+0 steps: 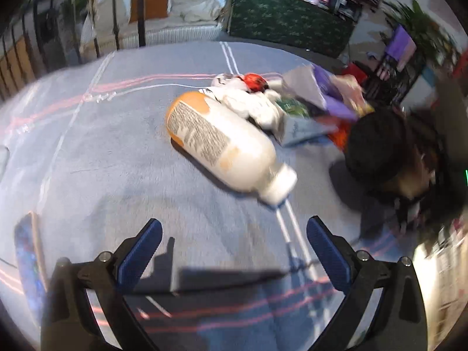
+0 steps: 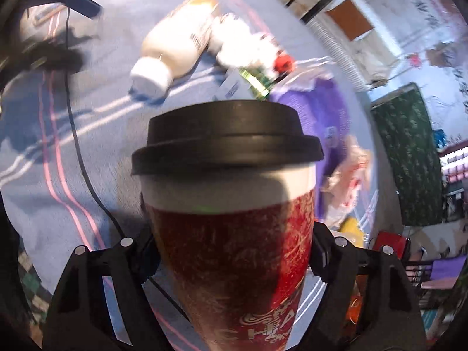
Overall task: Collect trash
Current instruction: 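Grasp the white-and-orange bottle with the left tool while the right tool lifts the cup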
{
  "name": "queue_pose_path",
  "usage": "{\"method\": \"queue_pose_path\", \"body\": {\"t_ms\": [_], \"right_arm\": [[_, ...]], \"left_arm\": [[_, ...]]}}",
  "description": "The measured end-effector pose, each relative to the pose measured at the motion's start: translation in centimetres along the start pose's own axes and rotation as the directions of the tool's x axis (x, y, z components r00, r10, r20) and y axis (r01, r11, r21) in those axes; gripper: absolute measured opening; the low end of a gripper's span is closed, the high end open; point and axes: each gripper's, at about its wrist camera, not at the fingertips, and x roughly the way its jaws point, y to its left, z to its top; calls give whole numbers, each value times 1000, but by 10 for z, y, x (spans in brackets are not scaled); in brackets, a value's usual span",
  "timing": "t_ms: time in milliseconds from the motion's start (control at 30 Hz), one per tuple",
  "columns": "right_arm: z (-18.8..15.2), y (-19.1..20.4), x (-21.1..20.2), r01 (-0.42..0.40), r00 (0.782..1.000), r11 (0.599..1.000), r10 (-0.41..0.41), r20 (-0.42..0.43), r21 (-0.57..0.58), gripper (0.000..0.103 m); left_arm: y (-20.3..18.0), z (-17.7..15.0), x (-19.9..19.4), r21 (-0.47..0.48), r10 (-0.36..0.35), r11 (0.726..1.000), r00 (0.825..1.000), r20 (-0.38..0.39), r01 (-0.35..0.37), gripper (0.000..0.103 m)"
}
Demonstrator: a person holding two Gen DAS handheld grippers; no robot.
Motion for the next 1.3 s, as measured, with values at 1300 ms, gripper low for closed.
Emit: {"method": "queue_pose_path", "body": {"t_ms": [1300], "right_arm": [[-89, -16, -97, -19, 910, 787, -241, 336, 616, 78]], "left_arm": [[11, -11, -35, -188, -123, 971, 985, 121, 145, 64]]}}
